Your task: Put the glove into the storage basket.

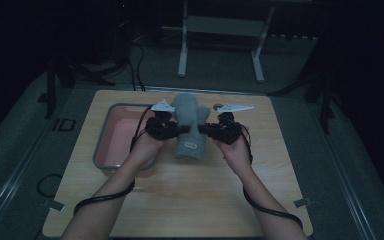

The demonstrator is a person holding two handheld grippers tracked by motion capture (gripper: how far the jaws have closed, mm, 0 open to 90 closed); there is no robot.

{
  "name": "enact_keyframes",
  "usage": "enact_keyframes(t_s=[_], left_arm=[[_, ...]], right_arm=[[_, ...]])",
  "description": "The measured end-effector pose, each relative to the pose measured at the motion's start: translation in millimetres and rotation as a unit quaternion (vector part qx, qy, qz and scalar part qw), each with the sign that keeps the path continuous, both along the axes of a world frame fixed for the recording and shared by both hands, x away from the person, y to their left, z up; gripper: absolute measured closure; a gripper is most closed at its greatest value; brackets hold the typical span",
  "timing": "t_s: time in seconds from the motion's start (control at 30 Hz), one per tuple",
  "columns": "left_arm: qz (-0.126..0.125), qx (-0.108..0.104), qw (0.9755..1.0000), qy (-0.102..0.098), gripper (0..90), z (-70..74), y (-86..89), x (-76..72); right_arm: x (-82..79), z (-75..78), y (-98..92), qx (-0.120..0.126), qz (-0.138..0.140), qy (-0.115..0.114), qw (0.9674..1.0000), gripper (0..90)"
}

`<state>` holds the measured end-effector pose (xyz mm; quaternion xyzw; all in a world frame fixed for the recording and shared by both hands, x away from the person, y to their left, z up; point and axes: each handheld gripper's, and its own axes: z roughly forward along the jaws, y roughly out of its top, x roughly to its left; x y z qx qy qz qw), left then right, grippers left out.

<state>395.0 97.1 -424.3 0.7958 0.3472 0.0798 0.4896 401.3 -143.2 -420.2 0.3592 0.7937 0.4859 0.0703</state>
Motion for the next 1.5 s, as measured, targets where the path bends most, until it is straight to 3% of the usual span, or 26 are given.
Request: enact_keyframes(t_s=[0.13, 0.3, 0.37, 0.47, 0.5, 0.57, 0.63, 0.77, 0.83, 1.0, 1.13, 1.23, 1.33, 1.37, 1.43, 1.5], left_arm=[[0.008, 0.002, 1.0, -0.004, 77.7, 6.2, 15.6, -0.3], [0.022, 0.007, 0.9997, -0.005, 77.7, 14.9, 47.2, -3.2], [0.031, 0.012, 0.9994, -0.005, 77.6, 18.2, 64.5, -5.9], [0.035, 0.017, 0.9992, -0.004, 77.6, 21.0, 77.5, -7.8], [0.037, 0.021, 0.9991, -0.006, 77.6, 22.8, 85.4, -9.0], [0.043, 0.024, 0.9988, -0.003, 77.6, 26.1, 98.1, -11.1], [0.054, 0.03, 0.9981, -0.001, 77.6, 29.3, 115.4, -14.3], [0.064, 0.034, 0.9973, 0.004, 77.6, 29.8, 135.1, -16.5], [0.074, 0.033, 0.9966, 0.012, 77.6, 25.7, 147.0, -16.6], [0.088, 0.042, 0.9943, 0.042, 77.6, 0.8, 157.7, -12.9], [0.097, 0.053, 0.9909, 0.076, 77.5, -30.7, 156.7, -4.7], [0.098, 0.058, 0.9895, 0.089, 77.5, -42.7, 156.2, -1.2], [0.101, 0.073, 0.9864, 0.107, 77.4, -54.7, 153.6, 2.3], [0.104, 0.085, 0.9838, 0.119, 77.4, -60.1, 151.1, 5.1], [0.107, 0.091, 0.9823, 0.123, 77.3, -62.6, 149.4, 6.5], [0.112, 0.106, 0.9781, 0.14, 77.3, -66.1, 144.7, 11.0]], right_arm=[[3.2, 6.7, 15.0, 0.003, 0.008, -0.004, 1.0, 80.8], [7.8, 14.8, 43.9, 0.005, 0.026, -0.006, 0.9996, 80.9], [9.7, 17.2, 63.2, 0.007, 0.038, -0.004, 0.9993, 81.0], [10.5, 18.2, 76.5, 0.009, 0.044, -0.003, 0.999, 81.0], [11.0, 20.1, 91.3, 0.011, 0.052, -0.001, 0.9986, 81.0], [11.2, 20.8, 96.4, 0.011, 0.055, -0.002, 0.9984, 81.0], [11.9, 23.4, 118.6, 0.012, 0.065, -0.001, 0.9978, 81.0], [13.4, 23.7, 139.6, 0.011, 0.075, 0.002, 0.9971, 81.0], [15.3, 19.7, 158.3, 0.005, 0.081, 0.005, 0.9967, 81.1], [18.5, 2.4, 172.6, -0.005, 0.078, 0.024, 0.9966, 81.2], [25.6, -30.8, 181.6, -0.035, 0.069, 0.055, 0.9955, 81.3], [28.1, -42.9, 184.2, -0.049, 0.065, 0.067, 0.9944, 81.3], [31.7, -59.8, 188.7, -0.072, 0.059, 0.081, 0.9924, 81.3], [32.4, -62.7, 190.4, -0.079, 0.058, 0.082, 0.9918, 81.4], [32.9, -65.2, 191.8, -0.086, 0.057, 0.083, 0.9912, 81.5], [33.6, -69.2, 194.8, -0.099, 0.054, 0.082, 0.9903, 81.5]])
